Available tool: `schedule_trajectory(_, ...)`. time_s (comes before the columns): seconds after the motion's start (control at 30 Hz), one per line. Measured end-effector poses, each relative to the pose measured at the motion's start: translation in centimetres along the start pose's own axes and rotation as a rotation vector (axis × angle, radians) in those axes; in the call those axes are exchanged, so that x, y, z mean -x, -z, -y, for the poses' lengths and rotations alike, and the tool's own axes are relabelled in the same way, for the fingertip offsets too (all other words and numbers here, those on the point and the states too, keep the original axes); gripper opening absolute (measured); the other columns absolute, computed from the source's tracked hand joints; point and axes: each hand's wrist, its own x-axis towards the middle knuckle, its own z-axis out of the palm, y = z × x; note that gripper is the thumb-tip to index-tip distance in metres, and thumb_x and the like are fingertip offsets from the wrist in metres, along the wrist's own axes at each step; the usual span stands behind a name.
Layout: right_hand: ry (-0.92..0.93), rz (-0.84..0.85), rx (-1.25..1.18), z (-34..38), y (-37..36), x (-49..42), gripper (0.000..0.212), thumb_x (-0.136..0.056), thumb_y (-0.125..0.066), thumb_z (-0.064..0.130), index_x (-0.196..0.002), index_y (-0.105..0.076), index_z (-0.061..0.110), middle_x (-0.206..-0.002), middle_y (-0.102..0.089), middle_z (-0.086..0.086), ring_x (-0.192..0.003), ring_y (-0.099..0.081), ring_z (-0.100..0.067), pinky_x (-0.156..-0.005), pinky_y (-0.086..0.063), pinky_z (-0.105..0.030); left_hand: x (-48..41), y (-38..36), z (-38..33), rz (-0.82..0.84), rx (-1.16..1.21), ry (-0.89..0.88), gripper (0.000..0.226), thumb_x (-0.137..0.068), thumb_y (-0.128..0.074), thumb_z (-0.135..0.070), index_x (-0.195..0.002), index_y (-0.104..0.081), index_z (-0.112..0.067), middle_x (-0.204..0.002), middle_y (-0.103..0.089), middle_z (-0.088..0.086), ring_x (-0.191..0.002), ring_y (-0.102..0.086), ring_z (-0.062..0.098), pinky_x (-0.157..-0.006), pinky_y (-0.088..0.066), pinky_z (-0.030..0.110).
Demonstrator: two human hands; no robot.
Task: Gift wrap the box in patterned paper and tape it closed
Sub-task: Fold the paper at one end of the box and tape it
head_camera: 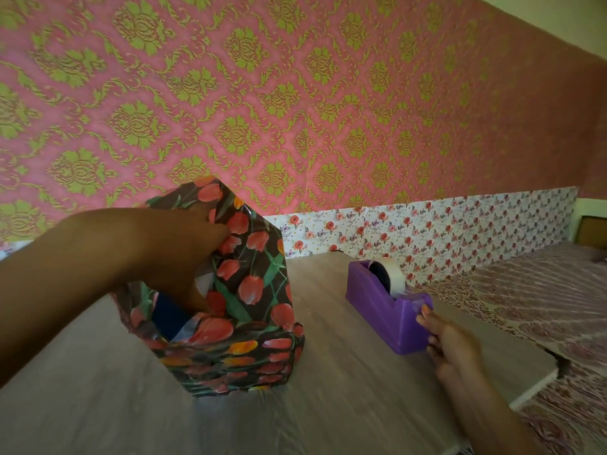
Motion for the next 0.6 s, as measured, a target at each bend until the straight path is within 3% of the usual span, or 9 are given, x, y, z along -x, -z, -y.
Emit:
schedule_trajectory(0.1,-0.004,-0.046,-0.070,-0.6,-0.3,0.0,0.014,-0.086,-0.058,0.005,-0.098,-0.063,0.010,-0.062,-0.062,0.000,-0.053,-0.052,-0.007,-0.049,-0.042,-0.020,3.0,3.4,-2.3,0.033,0.010,0.012,0.091,-0.061,-0.071,-0.068,-0.132,-0.035,-0.024,-0.128,-0.046,0.004,-0.110,-0.054,0.021,-0.094,-0.046,0.033)
schedule_trajectory(0.17,0.044,-0.075,-0.128,-0.6,-0.2,0.5,0.009,-0.090,-0.055,0.009,-0.090,-0.063,0.014,-0.042,-0.058,0.011,-0.034,-0.047,0.004,-0.037,-0.038,-0.013,3.7,4.3,-3.0,0.075,0.021,0.043,0.090,-0.066,-0.071,-0.062,-0.135,-0.032,-0.019,-0.133,-0.039,0.008,-0.115,-0.049,0.024,-0.097,-0.044,0.035)
schedule_trajectory(0.23,0.130,-0.041,-0.117,-0.3,-0.9,1.7,0.012,-0.090,-0.057,0.019,-0.099,-0.063,0.015,-0.040,-0.056,0.019,-0.032,-0.043,0.007,-0.043,-0.037,-0.015,3.7,4.4,-3.0,0.075,0.029,0.041,0.092,-0.065,-0.072,-0.062,-0.135,-0.032,-0.017,-0.133,-0.041,0.008,-0.114,-0.049,0.025,-0.097,-0.045,0.037)
schedule_trajectory(0.3,0.266,0.100,-0.134,0.5,-2.2,3.9,0.035,-0.077,-0.068,0.043,-0.102,-0.065,0.019,-0.048,-0.060,0.016,-0.038,-0.046,0.006,-0.043,-0.038,-0.013,3.3,4.4,-3.1,0.090,0.042,0.049,0.095,-0.066,-0.071,-0.063,-0.137,-0.031,-0.015,-0.133,-0.042,0.008,-0.114,-0.049,0.026,-0.097,-0.045,0.038)
schedule_trajectory(0.37,0.427,0.292,-0.079,1.8,-4.7,6.5,0.045,-0.054,-0.073,0.058,-0.085,-0.070,0.024,-0.056,-0.061,0.011,-0.047,-0.048,0.004,-0.044,-0.039,-0.010,3.4,4.6,-3.2,0.090,0.055,0.051,0.098,-0.066,-0.071,-0.062,-0.140,-0.029,-0.014,-0.135,-0.040,0.009,-0.116,-0.048,0.027,-0.098,-0.045,0.039)
schedule_trajectory(0.47,0.676,0.578,0.009,4.6,-9.4,11.2,0.016,-0.067,-0.066,0.036,-0.075,-0.067,0.023,-0.058,-0.061,0.007,-0.053,-0.051,0.000,-0.051,-0.040,-0.011,3.5,4.9,-3.5,0.080,0.091,0.062,0.101,-0.064,-0.074,-0.060,-0.142,-0.027,-0.014,-0.137,-0.040,0.010,-0.118,-0.047,0.027,-0.097,-0.046,0.040)
schedule_trajectory(0.6,0.902,0.798,0.248,7.4,-14.2,14.7,0.006,-0.072,-0.070,0.028,-0.073,-0.068,0.023,-0.058,-0.066,0.004,-0.057,-0.062,-0.009,-0.062,-0.048,-0.020,4.0,5.0,-3.8,0.041,0.139,0.066,0.097,-0.066,-0.077,-0.055,-0.140,-0.028,-0.015,-0.134,-0.039,0.009,-0.117,-0.046,0.027,-0.096,-0.046,0.039)
